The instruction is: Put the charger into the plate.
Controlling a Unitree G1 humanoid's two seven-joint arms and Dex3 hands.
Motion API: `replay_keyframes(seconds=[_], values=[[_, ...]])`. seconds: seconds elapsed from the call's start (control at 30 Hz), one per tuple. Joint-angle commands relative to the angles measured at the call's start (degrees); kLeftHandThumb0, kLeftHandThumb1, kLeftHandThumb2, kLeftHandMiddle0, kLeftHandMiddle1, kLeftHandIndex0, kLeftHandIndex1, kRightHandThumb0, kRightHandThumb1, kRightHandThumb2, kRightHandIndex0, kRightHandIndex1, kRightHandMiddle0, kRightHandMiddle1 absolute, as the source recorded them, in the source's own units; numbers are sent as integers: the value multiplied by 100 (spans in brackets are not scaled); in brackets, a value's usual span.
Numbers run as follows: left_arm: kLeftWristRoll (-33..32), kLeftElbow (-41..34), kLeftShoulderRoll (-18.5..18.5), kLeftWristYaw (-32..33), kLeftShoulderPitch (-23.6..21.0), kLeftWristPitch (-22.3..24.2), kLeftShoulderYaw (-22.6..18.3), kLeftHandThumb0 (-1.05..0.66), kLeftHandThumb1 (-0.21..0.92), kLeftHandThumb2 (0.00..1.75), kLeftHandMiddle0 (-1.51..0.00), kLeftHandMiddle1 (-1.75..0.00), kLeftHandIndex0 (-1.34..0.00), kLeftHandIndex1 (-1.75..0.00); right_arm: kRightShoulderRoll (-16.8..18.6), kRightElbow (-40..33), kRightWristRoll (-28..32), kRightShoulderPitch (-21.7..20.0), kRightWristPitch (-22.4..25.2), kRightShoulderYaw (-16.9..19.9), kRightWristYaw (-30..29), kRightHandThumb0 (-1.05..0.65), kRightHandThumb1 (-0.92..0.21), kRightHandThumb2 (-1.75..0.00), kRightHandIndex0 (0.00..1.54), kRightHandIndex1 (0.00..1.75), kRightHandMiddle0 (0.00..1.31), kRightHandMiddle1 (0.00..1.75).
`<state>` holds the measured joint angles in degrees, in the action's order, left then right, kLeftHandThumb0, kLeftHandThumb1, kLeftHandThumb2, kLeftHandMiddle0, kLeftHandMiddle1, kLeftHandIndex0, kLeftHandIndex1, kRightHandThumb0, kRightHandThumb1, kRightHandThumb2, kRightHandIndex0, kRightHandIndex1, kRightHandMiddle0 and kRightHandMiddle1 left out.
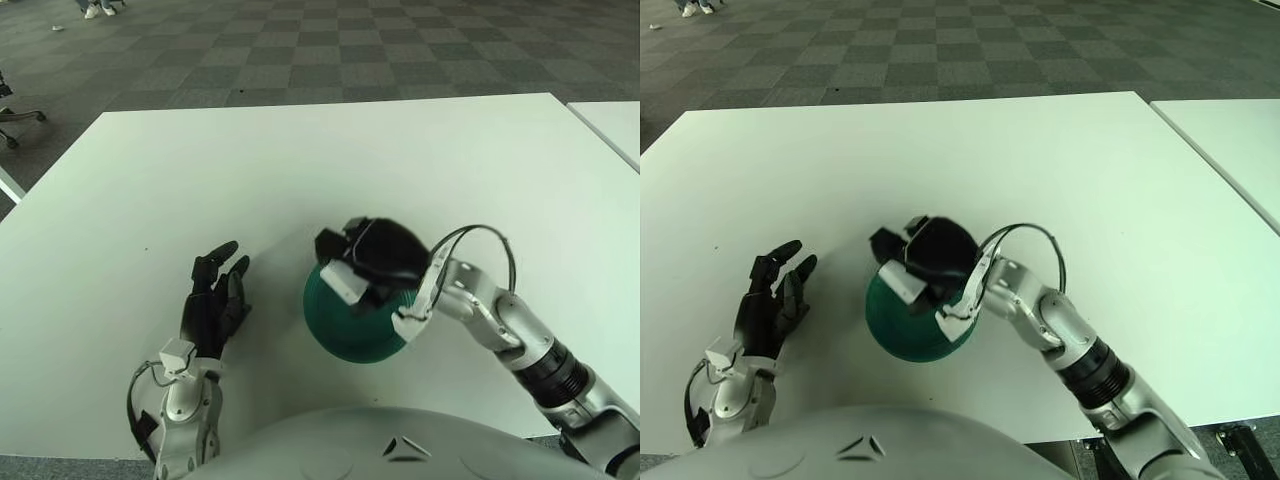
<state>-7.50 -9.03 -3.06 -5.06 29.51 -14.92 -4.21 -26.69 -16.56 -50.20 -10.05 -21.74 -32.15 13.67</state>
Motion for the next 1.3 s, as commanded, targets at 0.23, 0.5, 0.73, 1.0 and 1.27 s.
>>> replay_keyframes(seconds=[0.23,0.5,0.73,1.0,1.27], values=[[191,-112,-89,176,170,99,153,-70,92,78,-35,-42,-5,-104,-94,236,-226,-41,-509,35,-164,-42,-52,-106,86,175,45,175],[226,-176,-103,231,208,121,218,-70,92,78,-35,-42,-5,-104,-159,76,-269,85,-520,71,30,-42,-51,-107,86,175,46,175],[264,-235,-125,272,234,146,272,-70,92,78,-35,-42,-5,-104,-310,-237,-469,206,-463,159,314,-39,-70,-81,76,175,34,174],[289,-287,-130,322,261,166,328,-70,92,78,-35,-42,-5,-104,-478,-430,-776,245,-496,201,526,-60,-91,-51,54,175,16,162],[294,-314,-125,345,280,177,356,-70,92,78,-34,-43,-5,-104,-543,-556,-928,269,-451,245,683,-79,-92,-49,33,169,3,145]])
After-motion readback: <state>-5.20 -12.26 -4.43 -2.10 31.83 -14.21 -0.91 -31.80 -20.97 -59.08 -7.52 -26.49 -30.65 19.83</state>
